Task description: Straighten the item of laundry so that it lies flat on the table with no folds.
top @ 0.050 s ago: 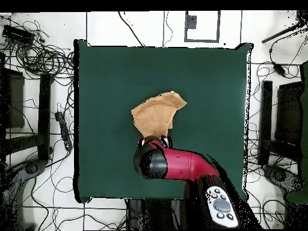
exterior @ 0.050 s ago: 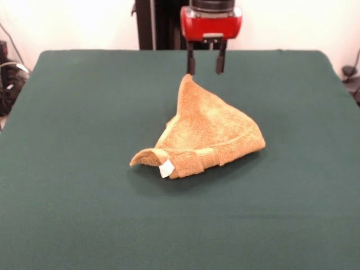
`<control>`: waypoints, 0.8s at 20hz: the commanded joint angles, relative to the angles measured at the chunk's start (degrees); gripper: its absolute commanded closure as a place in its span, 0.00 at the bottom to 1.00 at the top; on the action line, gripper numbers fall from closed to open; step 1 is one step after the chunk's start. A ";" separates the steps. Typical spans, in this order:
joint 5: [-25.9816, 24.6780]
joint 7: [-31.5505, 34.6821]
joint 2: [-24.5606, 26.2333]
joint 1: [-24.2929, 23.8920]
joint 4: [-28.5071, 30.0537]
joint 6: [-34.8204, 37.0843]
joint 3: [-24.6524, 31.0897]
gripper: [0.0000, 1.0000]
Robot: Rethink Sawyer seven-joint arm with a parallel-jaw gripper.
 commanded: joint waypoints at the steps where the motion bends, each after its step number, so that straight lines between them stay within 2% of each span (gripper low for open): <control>1: 2.75 13.14 6.90 0.20 -1.20 -5.54 1.34 0.00; 5: 1.19 10.31 7.13 -2.43 -1.35 -4.87 2.49 0.00; 9: 1.09 8.30 3.06 -4.00 -0.47 -0.43 3.04 0.00; 16: 2.01 8.10 -1.92 -3.02 0.25 4.63 2.69 0.00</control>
